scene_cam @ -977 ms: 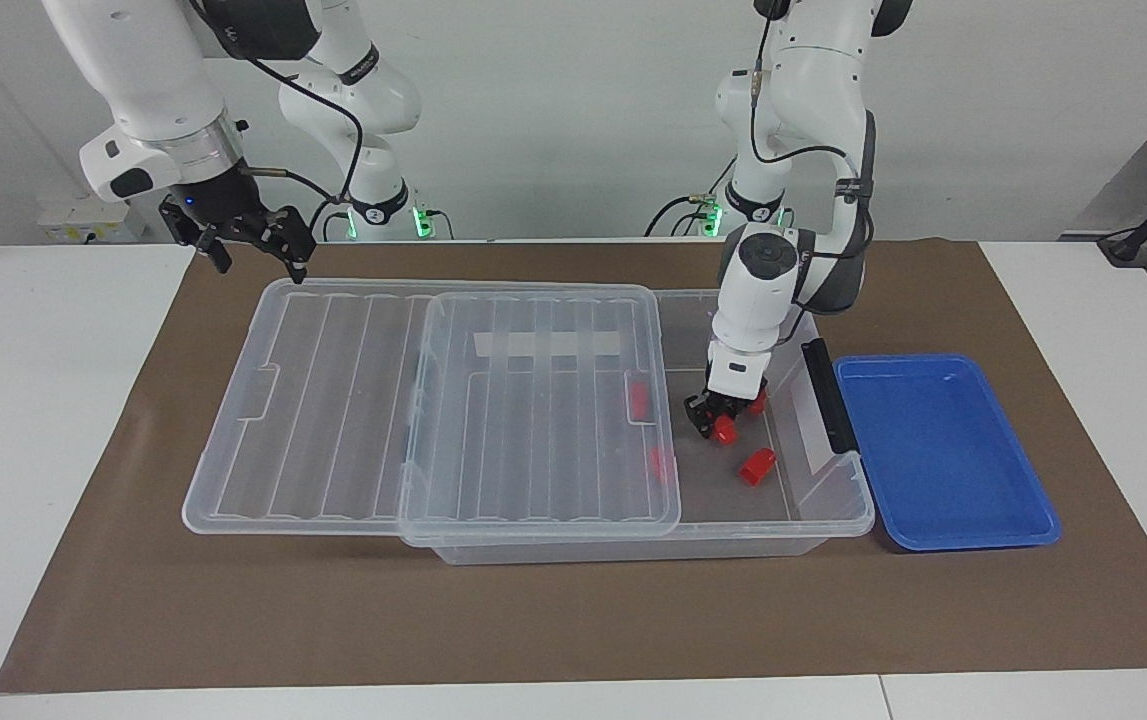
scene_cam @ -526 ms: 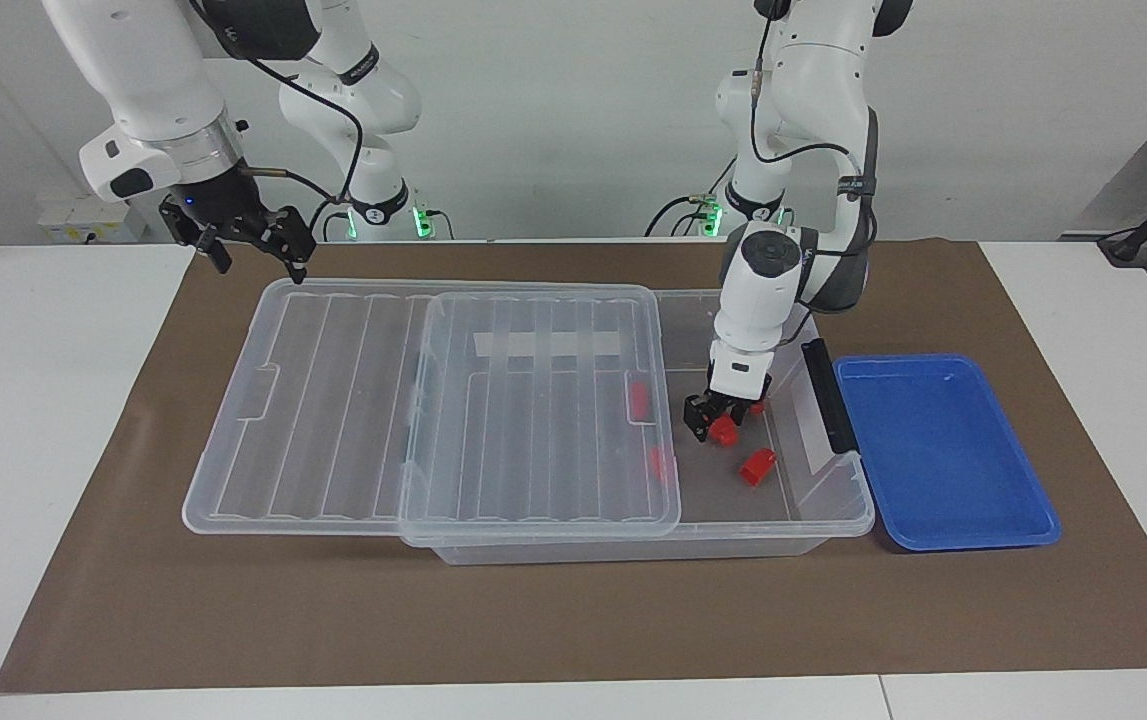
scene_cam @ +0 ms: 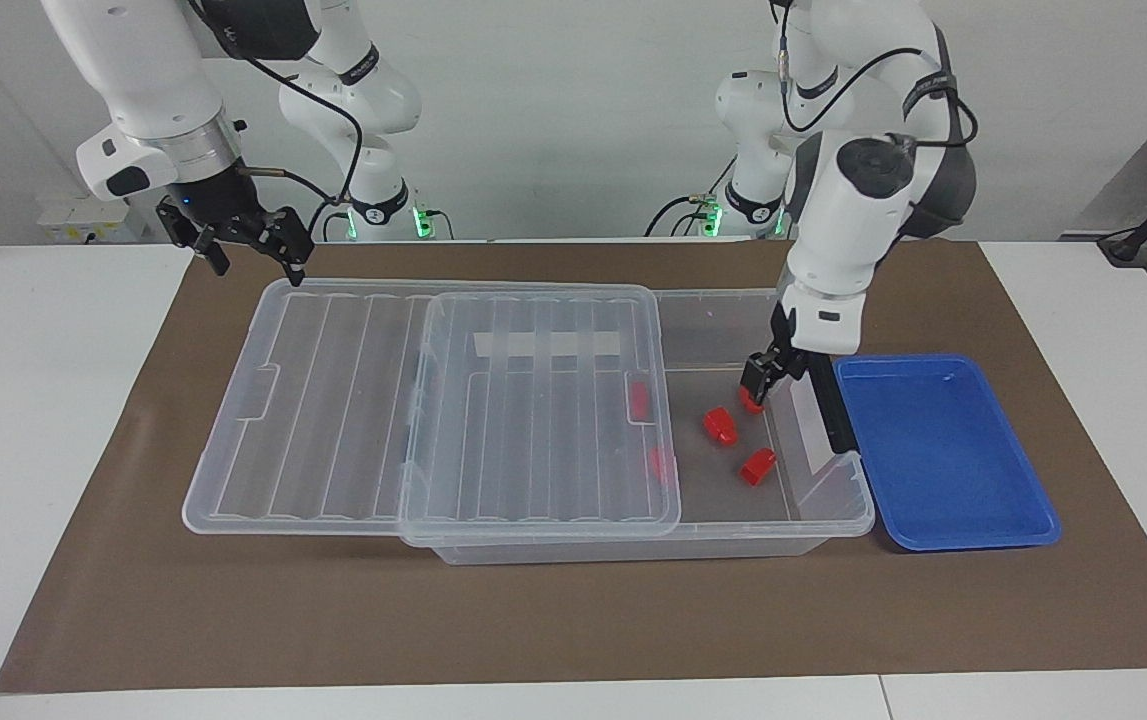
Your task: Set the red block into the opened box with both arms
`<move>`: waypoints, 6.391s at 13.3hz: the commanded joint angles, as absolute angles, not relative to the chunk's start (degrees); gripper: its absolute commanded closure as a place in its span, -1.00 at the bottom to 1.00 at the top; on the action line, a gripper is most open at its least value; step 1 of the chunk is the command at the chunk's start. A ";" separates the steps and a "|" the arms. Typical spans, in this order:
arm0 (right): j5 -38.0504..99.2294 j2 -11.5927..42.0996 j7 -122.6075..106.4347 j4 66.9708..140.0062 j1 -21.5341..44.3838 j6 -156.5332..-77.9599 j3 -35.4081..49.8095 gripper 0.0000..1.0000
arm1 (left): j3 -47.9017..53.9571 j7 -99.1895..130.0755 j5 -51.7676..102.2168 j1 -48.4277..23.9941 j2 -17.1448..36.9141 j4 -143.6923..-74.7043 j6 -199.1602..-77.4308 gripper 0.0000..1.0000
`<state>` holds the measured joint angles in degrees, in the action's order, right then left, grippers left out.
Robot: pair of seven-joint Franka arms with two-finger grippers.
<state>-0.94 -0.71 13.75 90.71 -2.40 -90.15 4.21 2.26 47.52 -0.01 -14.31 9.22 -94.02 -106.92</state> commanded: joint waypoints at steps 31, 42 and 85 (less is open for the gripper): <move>-0.44 1.40 2.11 109.16 -8.96 -119.35 -1.32 1.00 | 1.49 -2.99 -3.34 2.29 5.55 -82.61 -85.35 -1.00; 0.00 2.55 -1.23 111.18 -5.55 -121.73 -0.97 1.00 | 1.49 -2.99 -3.34 2.29 0.35 -89.82 -86.75 -1.00; 1.23 2.20 6.33 110.66 13.80 -121.38 -0.53 1.00 | 1.49 -2.99 -3.34 2.29 0.26 -89.82 -86.75 -1.00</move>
